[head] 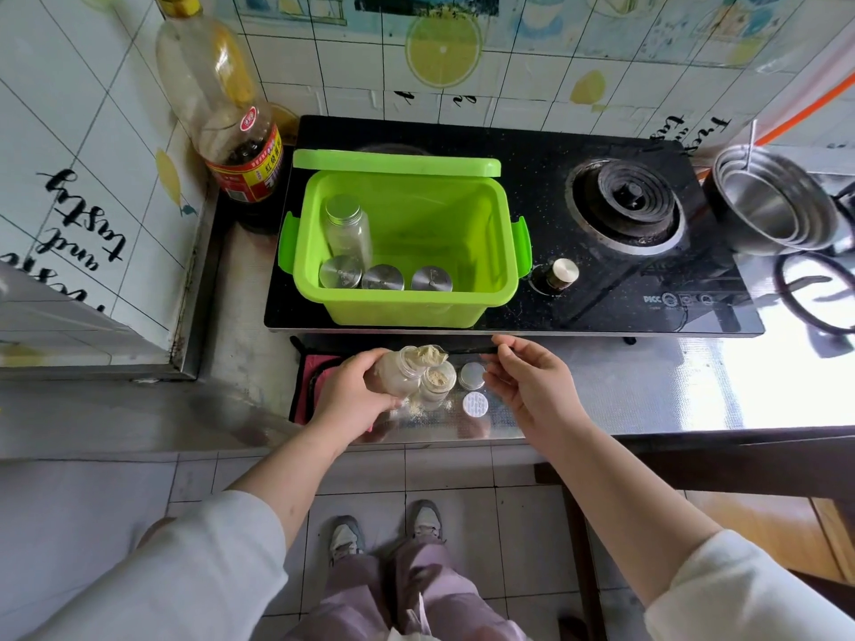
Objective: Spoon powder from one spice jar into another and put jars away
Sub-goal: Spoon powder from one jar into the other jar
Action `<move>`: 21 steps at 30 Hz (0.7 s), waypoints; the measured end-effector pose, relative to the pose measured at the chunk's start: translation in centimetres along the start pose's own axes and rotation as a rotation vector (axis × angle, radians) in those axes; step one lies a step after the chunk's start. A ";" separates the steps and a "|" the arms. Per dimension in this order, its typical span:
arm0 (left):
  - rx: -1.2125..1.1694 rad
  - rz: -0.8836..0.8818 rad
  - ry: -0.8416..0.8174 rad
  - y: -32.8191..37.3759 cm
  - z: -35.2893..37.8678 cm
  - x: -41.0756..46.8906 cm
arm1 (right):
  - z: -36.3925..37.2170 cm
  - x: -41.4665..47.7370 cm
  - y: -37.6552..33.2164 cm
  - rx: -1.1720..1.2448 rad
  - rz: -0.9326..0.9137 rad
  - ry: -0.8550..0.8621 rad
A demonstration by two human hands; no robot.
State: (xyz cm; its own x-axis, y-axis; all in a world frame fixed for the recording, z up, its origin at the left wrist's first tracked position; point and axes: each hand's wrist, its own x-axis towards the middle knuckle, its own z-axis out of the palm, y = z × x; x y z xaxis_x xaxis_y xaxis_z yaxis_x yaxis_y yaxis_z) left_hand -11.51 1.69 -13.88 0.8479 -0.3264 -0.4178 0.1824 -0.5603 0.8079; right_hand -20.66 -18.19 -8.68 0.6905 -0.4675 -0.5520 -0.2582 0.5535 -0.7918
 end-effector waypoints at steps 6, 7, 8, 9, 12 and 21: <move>0.021 -0.030 0.031 -0.6 0.3 0.1 | -1.4 0.5 0.2 -0.012 0.005 0.057; 0.022 -0.035 0.036 -0.6 0.3 0.1 | -1.6 0.6 0.3 -0.019 0.008 0.059; 0.018 -0.042 0.039 -0.7 0.4 0.1 | -1.7 0.6 0.3 -0.027 0.008 0.060; 0.012 -0.050 0.040 -0.8 0.4 0.1 | -1.8 0.7 0.4 -0.035 0.006 0.061; 0.003 -0.062 0.041 -0.8 0.4 0.1 | -1.9 1.0 0.6 -0.085 -0.006 0.069; 0.004 -0.071 0.036 -1.2 0.7 0.1 | -1.3 1.4 0.7 -0.340 -0.101 0.094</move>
State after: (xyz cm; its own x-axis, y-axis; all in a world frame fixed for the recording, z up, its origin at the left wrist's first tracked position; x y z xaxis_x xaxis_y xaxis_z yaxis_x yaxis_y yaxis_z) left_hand -11.99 1.79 -15.16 0.8505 -0.2581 -0.4584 0.2407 -0.5839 0.7753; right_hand -20.75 -19.36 -10.38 0.6630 -0.5783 -0.4754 -0.4123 0.2480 -0.8766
